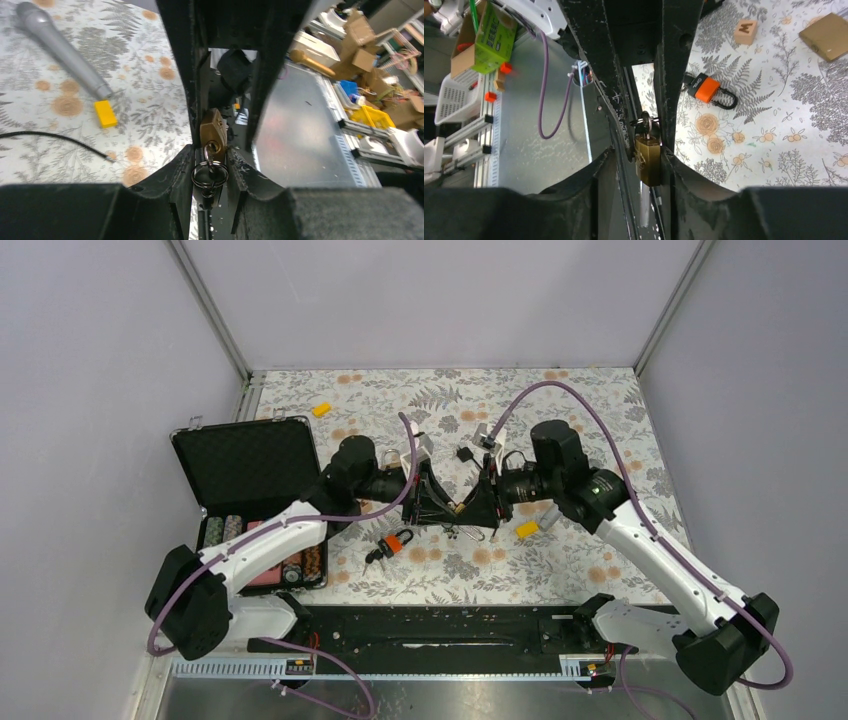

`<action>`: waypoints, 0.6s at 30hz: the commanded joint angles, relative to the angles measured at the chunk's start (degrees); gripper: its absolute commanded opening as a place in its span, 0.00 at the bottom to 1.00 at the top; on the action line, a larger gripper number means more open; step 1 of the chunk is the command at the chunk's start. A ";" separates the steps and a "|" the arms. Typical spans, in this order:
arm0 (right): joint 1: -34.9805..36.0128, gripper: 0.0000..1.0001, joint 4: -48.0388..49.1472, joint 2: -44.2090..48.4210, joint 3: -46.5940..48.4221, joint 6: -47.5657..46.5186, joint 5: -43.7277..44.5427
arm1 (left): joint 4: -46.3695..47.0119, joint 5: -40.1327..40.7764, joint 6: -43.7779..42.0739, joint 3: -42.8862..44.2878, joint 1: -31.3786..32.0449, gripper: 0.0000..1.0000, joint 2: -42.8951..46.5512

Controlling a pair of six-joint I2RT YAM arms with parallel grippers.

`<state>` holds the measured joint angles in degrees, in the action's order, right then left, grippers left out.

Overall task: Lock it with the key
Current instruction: Pick up the lock from the center of the board.

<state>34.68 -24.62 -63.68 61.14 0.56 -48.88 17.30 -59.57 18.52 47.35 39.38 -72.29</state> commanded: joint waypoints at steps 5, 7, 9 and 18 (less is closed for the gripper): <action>0.74 0.76 10.77 4.79 -4.53 5.26 4.71 | 12.60 12.09 6.24 0.14 0.18 0.00 6.68; 0.74 0.79 12.95 6.21 -5.80 6.07 6.48 | 12.43 13.39 6.26 -0.18 0.17 0.00 8.09; 0.74 0.81 15.29 7.95 -7.63 6.64 8.40 | 12.43 14.10 6.35 -0.40 0.13 0.00 9.50; 0.39 0.76 19.67 13.51 -10.23 14.79 14.65 | 10.92 15.75 6.73 0.02 0.12 0.00 15.95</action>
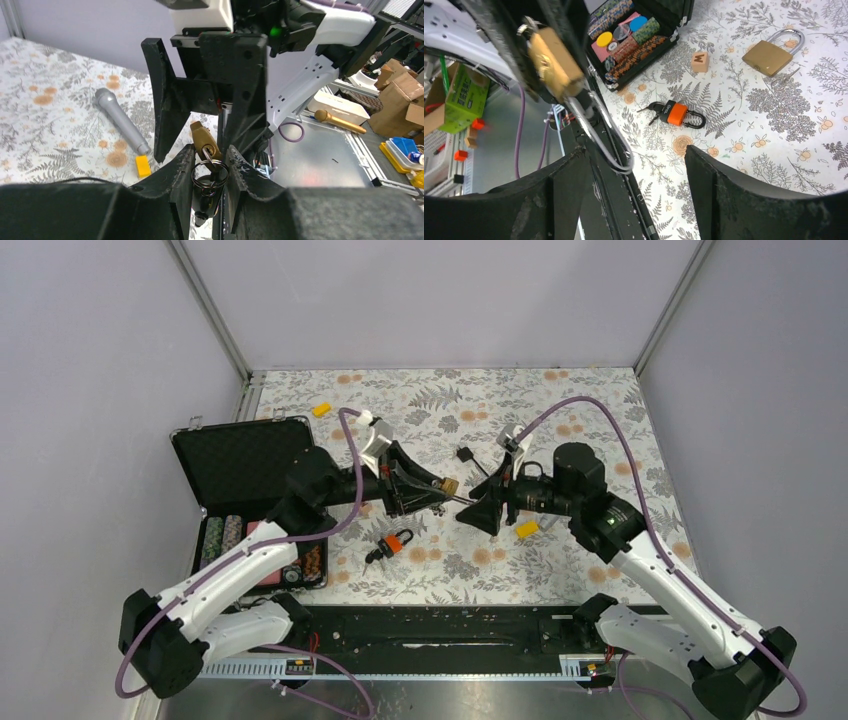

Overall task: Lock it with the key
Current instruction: Pick up the lock from the center of the board, then lock the lock.

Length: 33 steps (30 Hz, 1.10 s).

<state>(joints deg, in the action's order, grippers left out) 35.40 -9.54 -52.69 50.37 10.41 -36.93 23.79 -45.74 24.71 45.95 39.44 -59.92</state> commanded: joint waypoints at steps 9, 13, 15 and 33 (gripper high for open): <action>-0.37 0.69 25.45 9.49 -6.77 9.18 -0.32 | 3.43 3.97 2.93 2.48 0.10 0.00 6.77; -0.32 0.69 35.68 10.14 -10.29 9.04 -0.87 | 3.47 5.46 6.22 3.79 0.11 0.00 7.15; -0.32 0.65 39.31 8.87 -10.63 9.36 -1.64 | 3.18 6.52 7.42 4.30 0.08 0.00 7.42; -0.24 0.00 41.48 6.04 -7.65 13.78 -2.32 | -1.51 12.10 8.74 6.52 0.10 0.01 6.60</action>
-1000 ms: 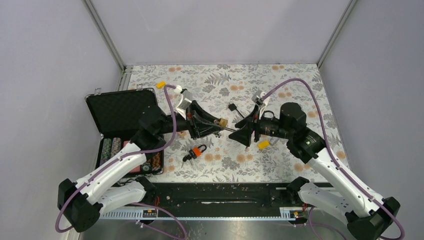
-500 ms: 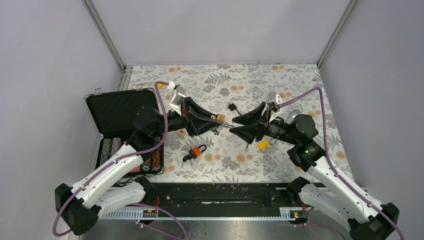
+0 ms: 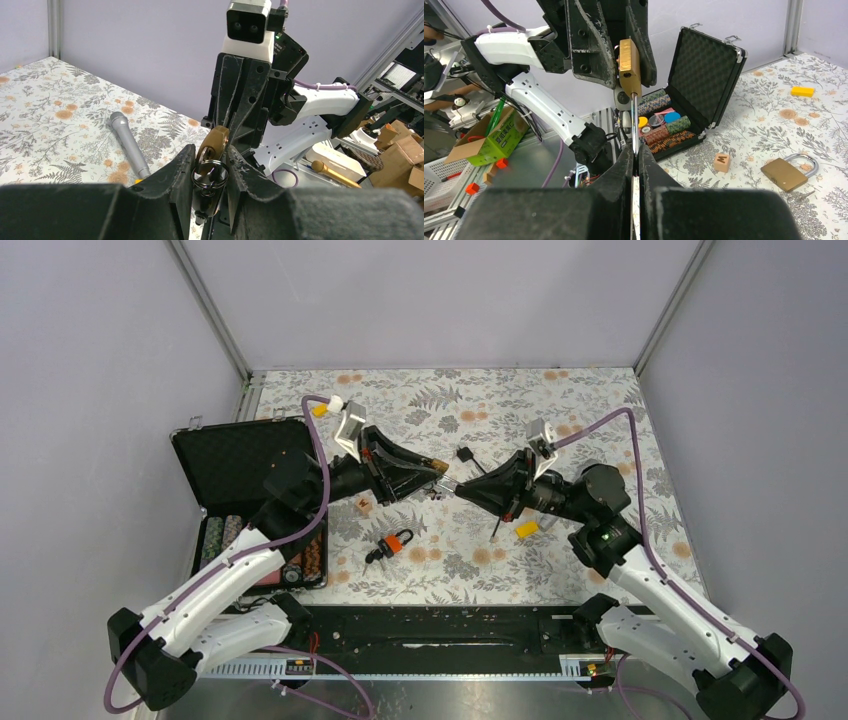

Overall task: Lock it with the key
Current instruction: Lock the lock.

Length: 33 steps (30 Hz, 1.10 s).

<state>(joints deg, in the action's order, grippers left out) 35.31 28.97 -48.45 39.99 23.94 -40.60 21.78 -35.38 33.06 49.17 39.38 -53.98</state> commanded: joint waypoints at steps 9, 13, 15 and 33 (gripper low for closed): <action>-0.16 0.00 -4.40 4.71 6.03 1.80 2.46 | -8.80 8.78 -6.69 3.56 0.17 0.98 1.71; -0.22 0.00 -8.14 5.12 7.92 2.71 2.04 | -9.21 10.83 -8.76 2.64 0.13 0.99 3.46; -0.16 0.00 -10.94 4.73 9.25 2.94 1.83 | -8.59 11.12 -9.62 2.07 0.13 0.99 4.62; -0.18 0.00 -49.31 0.89 21.97 -17.17 1.25 | -7.87 -12.18 -21.94 1.60 0.17 0.99 3.59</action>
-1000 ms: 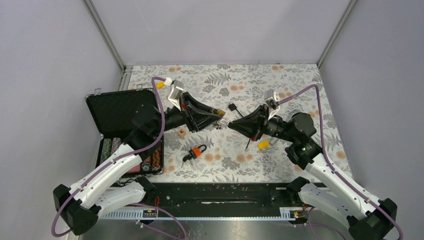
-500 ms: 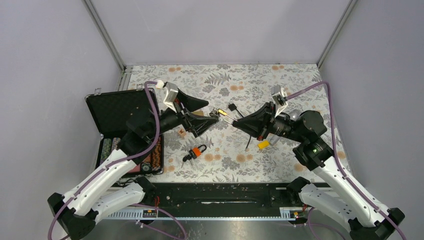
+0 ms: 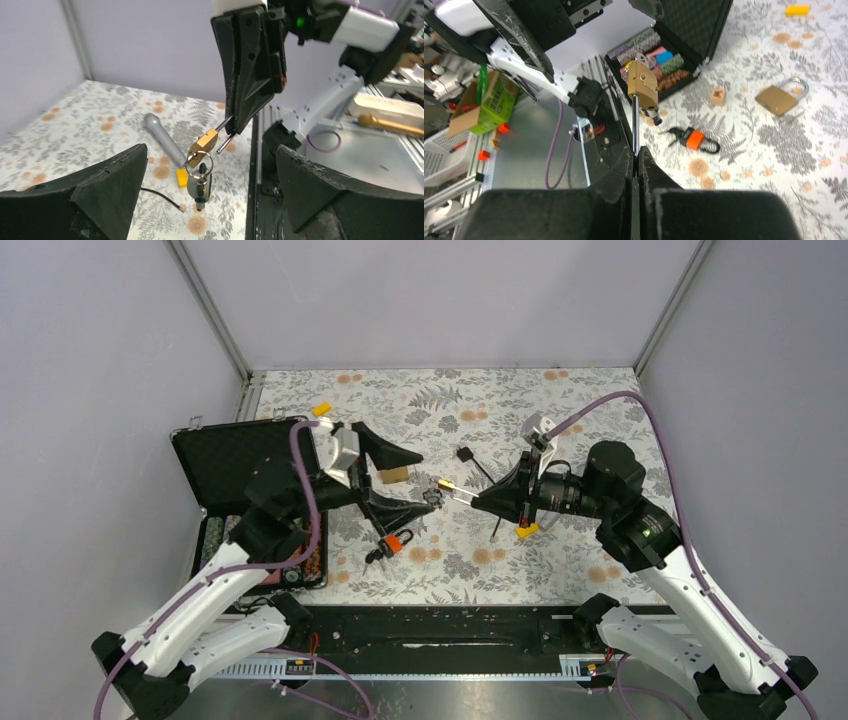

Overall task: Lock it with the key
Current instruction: Lock the lock.

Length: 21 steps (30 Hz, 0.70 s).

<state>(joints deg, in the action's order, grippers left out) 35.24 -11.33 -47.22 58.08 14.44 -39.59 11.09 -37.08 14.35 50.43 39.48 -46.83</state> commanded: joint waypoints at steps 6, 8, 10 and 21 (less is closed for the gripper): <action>-0.12 0.00 -16.73 -2.03 6.40 -12.86 -0.01 | 6.26 -16.00 -1.90 1.74 0.23 0.98 -11.06; -0.14 0.00 -19.47 -3.02 7.71 -14.10 -0.24 | 6.45 -18.51 -1.55 2.83 0.53 0.93 -13.69; -0.13 0.00 -22.10 -4.13 9.17 -16.50 0.52 | 6.38 -21.81 -1.69 3.70 0.89 0.85 -15.85; -0.09 0.00 -27.54 -5.71 12.48 -19.72 4.43 | -12.68 -18.68 -13.52 8.29 1.48 0.52 -20.58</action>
<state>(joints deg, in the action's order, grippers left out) 35.24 -37.82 -53.36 67.33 -3.05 -36.58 6.39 -57.36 8.27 54.37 40.86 -67.81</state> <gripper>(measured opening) 0.034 0.522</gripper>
